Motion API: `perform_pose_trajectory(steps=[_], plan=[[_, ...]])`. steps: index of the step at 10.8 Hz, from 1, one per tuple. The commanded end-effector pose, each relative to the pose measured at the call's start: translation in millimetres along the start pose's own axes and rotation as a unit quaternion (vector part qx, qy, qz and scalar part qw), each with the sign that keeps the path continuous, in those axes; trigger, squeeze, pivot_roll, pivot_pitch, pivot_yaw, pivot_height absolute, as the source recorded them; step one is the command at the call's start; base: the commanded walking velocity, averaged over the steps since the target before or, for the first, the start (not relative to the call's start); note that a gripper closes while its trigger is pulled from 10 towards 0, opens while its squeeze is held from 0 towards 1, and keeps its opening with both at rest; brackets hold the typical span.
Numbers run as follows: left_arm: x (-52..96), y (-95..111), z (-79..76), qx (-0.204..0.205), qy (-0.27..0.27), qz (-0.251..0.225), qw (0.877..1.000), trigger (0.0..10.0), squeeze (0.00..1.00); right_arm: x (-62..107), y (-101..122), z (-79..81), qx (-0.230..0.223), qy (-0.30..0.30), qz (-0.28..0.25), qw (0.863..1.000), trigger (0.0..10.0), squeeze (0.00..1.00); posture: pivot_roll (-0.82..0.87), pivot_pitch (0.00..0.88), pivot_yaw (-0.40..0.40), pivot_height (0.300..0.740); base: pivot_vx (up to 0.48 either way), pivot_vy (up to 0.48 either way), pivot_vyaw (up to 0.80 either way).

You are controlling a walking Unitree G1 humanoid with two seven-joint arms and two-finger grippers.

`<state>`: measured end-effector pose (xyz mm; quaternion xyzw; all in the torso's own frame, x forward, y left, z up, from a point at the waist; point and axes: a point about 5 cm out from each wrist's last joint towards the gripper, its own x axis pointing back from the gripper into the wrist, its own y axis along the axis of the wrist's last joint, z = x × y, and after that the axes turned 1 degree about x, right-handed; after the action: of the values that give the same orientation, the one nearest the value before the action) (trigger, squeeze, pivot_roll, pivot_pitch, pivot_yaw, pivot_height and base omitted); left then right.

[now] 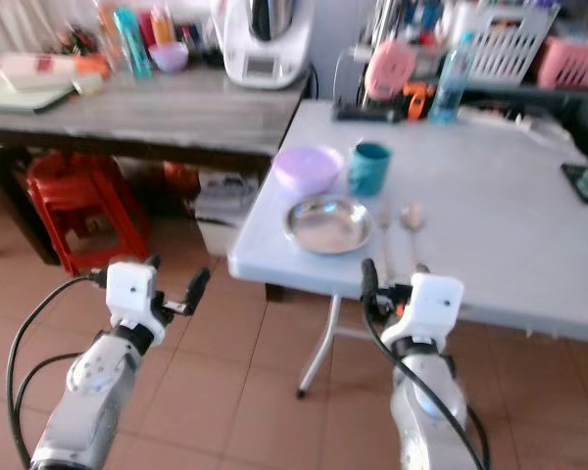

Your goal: Setting the table

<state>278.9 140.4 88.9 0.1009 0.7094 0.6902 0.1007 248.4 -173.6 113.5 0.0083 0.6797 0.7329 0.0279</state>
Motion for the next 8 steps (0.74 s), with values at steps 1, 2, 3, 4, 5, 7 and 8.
perform_pose_trajectory(steps=[1,2,3,4,5,7,8], plan=[[0.6,0.8,-0.9,-0.005,-0.009,-0.002,1.0,10.0,0.0,0.8,-3.1,0.9,-0.003,0.001,0.006,1.0,10.0,0.0,-0.01,0.0,-0.029,0.74,0.0,0.0,0.0],[3.2,-3.0,-1.2,-0.001,-0.006,0.006,1.0,10.0,0.0,4.8,-10.5,-0.2,-0.008,-0.004,0.022,1.0,10.0,0.0,0.01,0.0,-0.049,0.74,0.0,0.0,0.0],[4.5,-4.0,-2.1,-0.001,-0.006,0.006,1.0,10.0,0.0,6.3,-13.9,-0.2,-0.008,-0.002,0.028,1.0,10.0,0.0,0.02,0.0,-0.062,0.74,0.0,0.0,0.0],[3.3,-2.7,-0.8,0.0,-0.004,0.005,1.0,10.0,0.0,3.4,-13.6,1.1,-0.01,-0.001,0.027,1.0,10.0,0.0,0.02,0.0,-0.054,0.74,0.0,0.0,0.0],[2.2,0.0,1.3,0.006,-0.008,0.0,1.0,10.0,0.0,-1.7,-11.3,3.5,-0.01,0.001,0.017,1.0,10.0,0.0,0.02,0.0,-0.049,0.74,0.0,0.0,0.0],[1.3,2.9,3.1,0.017,-0.011,-0.003,1.0,10.0,0.0,-2.7,-8.7,6.9,-0.005,0.001,0.006,1.0,10.0,0.0,0.0,0.0,-0.012,0.74,0.0,0.0,0.0],[2.3,2.5,-1.2,0.024,-0.029,-0.001,0.999,10.0,0.0,-0.5,-9.1,8.5,-0.005,0.002,0.004,1.0,10.0,0.0,0.0,0.0,-0.007,0.74,0.0,0.0,0.0]])
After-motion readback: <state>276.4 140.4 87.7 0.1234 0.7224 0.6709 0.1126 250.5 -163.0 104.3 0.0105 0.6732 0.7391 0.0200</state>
